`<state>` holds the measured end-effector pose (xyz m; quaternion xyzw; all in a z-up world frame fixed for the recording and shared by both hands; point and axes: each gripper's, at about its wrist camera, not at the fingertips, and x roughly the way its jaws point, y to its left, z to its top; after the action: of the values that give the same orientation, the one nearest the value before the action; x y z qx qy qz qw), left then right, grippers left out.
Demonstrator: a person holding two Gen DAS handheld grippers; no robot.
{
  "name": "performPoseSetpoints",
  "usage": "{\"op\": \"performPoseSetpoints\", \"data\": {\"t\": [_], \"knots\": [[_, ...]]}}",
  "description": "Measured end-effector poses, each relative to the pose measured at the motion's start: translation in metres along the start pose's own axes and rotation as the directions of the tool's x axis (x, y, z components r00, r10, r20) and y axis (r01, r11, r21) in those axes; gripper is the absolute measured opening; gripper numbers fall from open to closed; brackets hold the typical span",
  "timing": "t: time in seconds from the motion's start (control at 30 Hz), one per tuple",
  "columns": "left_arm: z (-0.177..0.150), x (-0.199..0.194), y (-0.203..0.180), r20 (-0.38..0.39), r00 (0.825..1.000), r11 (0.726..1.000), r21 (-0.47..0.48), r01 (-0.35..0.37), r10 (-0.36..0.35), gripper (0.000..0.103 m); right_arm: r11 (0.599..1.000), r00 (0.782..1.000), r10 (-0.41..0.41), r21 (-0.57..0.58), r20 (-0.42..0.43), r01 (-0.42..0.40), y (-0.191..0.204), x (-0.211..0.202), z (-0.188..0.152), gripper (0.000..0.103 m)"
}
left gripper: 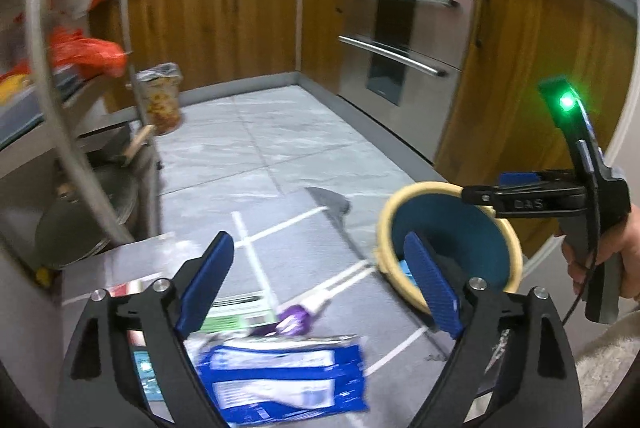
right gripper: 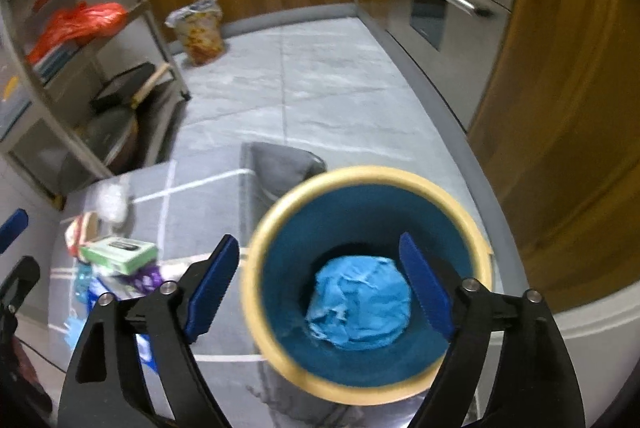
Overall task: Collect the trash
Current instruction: 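Move both tools back over the remaining trash on the mat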
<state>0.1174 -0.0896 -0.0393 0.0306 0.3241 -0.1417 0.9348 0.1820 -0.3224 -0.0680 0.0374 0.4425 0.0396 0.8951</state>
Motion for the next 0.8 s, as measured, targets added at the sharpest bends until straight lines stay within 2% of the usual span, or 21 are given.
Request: {"op": "performPoseSetpoints", "data": {"t": [0.13, 0.4, 0.53, 0.67, 0.8], "knots": [[-0.004, -0.019, 0.032, 0.022, 0.998, 0.997, -0.040, -0.064, 0.065, 0.095, 0.999, 0.998, 0.040, -0.014, 0.037, -0.040, 0.023, -0.010, 0.004, 0.091], [-0.010, -0.050, 0.103, 0.045, 0.979, 0.973, -0.130, -0.191, 0.198, 0.097, 0.991, 0.990, 0.109, -0.086, 0.089, -0.101, 0.079, -0.016, 0.007, 0.094], [-0.020, -0.055, 0.143, 0.016, 0.966, 0.951, -0.183, -0.250, 0.257, 0.097, 0.981, 0.983, 0.155, -0.136, 0.101, -0.140, 0.111, -0.014, 0.007, 0.095], [-0.029, -0.042, 0.179, -0.043, 0.953, 0.925, -0.234, -0.300, 0.298, 0.097, 0.960, 0.977, 0.192, -0.223, 0.092, -0.167, 0.144, -0.008, 0.003, 0.095], [-0.038, -0.023, 0.201, -0.106, 0.939, 0.912, -0.222, -0.344, 0.328, 0.097, 0.931, 0.974, 0.224, -0.305, 0.047, -0.199, 0.168, 0.005, -0.002, 0.095]]}}
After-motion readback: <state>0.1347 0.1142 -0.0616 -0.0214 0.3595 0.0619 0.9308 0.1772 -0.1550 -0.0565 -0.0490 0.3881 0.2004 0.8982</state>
